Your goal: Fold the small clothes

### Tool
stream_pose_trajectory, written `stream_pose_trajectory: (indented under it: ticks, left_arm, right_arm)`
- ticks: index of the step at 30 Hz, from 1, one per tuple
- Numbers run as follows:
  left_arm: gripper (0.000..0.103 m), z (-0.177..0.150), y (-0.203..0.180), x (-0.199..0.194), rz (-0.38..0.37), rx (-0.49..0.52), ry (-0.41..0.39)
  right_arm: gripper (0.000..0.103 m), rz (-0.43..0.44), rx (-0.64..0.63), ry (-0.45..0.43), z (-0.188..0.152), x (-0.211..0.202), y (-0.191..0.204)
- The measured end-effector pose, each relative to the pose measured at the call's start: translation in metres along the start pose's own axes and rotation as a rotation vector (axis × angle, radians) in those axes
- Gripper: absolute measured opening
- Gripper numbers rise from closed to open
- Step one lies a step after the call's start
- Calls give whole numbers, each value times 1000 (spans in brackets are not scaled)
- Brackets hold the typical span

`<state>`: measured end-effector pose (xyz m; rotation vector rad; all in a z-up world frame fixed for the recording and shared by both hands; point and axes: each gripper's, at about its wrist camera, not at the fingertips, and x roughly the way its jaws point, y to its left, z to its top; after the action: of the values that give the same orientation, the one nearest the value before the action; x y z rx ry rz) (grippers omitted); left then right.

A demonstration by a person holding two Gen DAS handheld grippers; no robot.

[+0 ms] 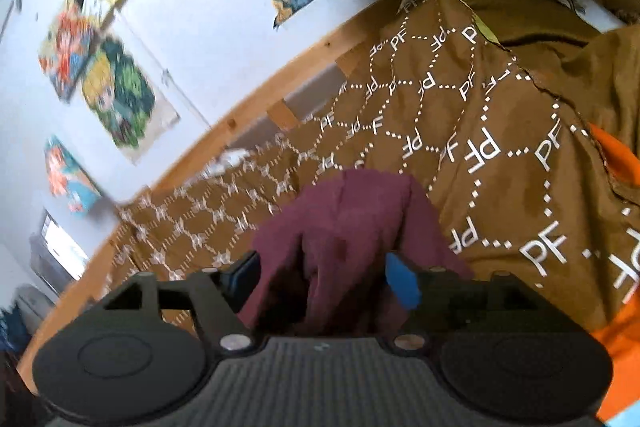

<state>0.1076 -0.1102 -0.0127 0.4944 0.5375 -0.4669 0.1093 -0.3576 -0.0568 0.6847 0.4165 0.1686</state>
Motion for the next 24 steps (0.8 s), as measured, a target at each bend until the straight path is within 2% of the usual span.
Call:
stream_pose_trajectory:
  ticks: [3, 4, 6, 7, 8, 9, 11, 12, 14, 18, 22, 24]
  left_arm:
    - [36, 0, -1, 1, 4, 6, -1]
    - [36, 0, -2, 2, 6, 10, 0]
    - [36, 0, -5, 2, 17, 18, 1]
    - [35, 1, -6, 2, 21, 19, 1]
    - [34, 1, -7, 2, 25, 14, 1]
    - [30, 1, -8, 1, 30, 7, 0]
    - [25, 3, -9, 0, 31, -8, -3]
    - [21, 4, -9, -1, 30, -12, -6]
    - [19, 7, -11, -4, 24, -22, -7]
    - [19, 10, -19, -8, 6, -28, -7]
    - [24, 11, -32, -4, 10, 19, 20]
    - [27, 11, -32, -1, 1, 1, 32]
  right_arm:
    - [78, -16, 56, 16, 3, 9, -12]
    - [76, -35, 59, 26, 3, 13, -16]
    - [64, -53, 76, 37, 1, 19, -21]
    - [63, -51, 94, 38, -1, 19, -22]
    - [57, -43, 123, 35, -2, 20, -25]
    - [43, -37, 139, 35, -2, 20, -26]
    - [21, -42, 133, 35, -2, 19, -25]
    - [17, -47, 111, 24, -1, 17, -22]
    - [14, -58, 62, -2, 3, 9, -16]
    - [13, -99, 8, -27, 10, -5, -12]
    - [13, -152, -11, -21, 8, -3, -18]
    - [13, -168, -5, 5, 4, 1, -26]
